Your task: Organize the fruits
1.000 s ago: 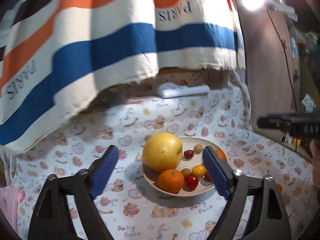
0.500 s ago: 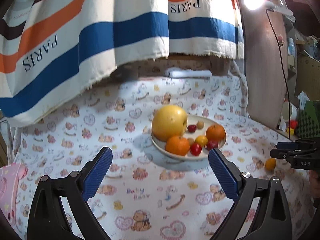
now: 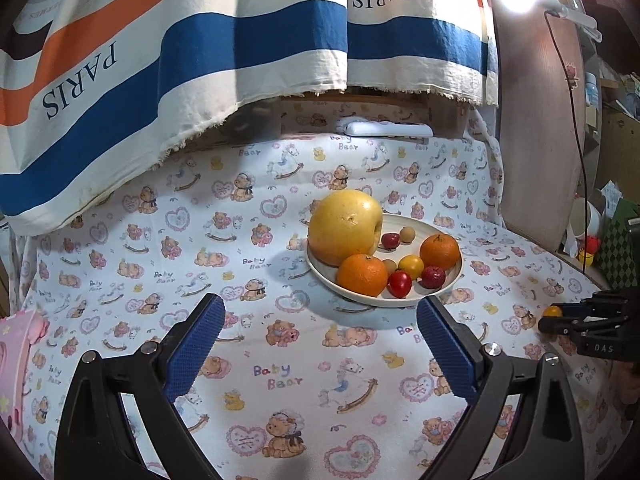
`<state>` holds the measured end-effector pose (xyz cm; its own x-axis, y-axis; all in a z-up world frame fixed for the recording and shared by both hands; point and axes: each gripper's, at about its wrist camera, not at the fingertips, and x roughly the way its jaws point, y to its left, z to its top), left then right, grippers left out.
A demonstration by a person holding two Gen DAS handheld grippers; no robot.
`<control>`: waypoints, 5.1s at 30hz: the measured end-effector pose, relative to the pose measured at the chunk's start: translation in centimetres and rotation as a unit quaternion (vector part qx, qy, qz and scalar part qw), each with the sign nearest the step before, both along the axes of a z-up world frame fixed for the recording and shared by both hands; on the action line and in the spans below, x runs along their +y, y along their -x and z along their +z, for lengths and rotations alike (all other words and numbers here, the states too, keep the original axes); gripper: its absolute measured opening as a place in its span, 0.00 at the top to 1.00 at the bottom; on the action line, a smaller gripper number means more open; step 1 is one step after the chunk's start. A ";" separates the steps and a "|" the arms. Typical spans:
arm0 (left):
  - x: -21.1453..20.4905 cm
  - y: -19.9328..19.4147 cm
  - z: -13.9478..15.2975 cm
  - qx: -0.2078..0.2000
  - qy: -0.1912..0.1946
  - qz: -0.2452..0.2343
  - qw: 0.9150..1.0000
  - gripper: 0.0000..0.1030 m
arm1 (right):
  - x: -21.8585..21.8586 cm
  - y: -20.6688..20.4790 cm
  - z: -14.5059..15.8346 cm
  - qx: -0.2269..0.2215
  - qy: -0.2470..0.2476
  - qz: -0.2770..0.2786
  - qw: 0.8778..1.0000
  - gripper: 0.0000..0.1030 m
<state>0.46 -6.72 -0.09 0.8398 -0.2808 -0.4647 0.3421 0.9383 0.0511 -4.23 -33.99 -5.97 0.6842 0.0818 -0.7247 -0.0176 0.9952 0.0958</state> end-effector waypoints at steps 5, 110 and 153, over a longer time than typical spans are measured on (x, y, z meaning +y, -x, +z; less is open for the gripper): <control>-0.8 -0.1 0.7 -0.004 -0.014 -0.011 1.000 0.07 | 0.6 -0.5 2.0 -0.022 -0.006 0.008 1.000 0.73; 0.4 -2.4 0.6 -0.083 0.037 0.048 0.995 0.00 | 7.2 -5.7 6.0 -0.259 0.020 0.006 0.966 0.01; 0.5 -2.4 0.7 -0.080 0.038 0.044 0.995 0.00 | 7.3 -5.6 6.1 -0.262 0.020 0.005 0.965 0.01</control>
<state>2.85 -6.26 0.59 0.9241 -0.2326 -0.3031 0.2522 0.9673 0.0265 1.33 -26.72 0.11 0.9567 0.0694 -0.2828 -0.0629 0.9975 0.0322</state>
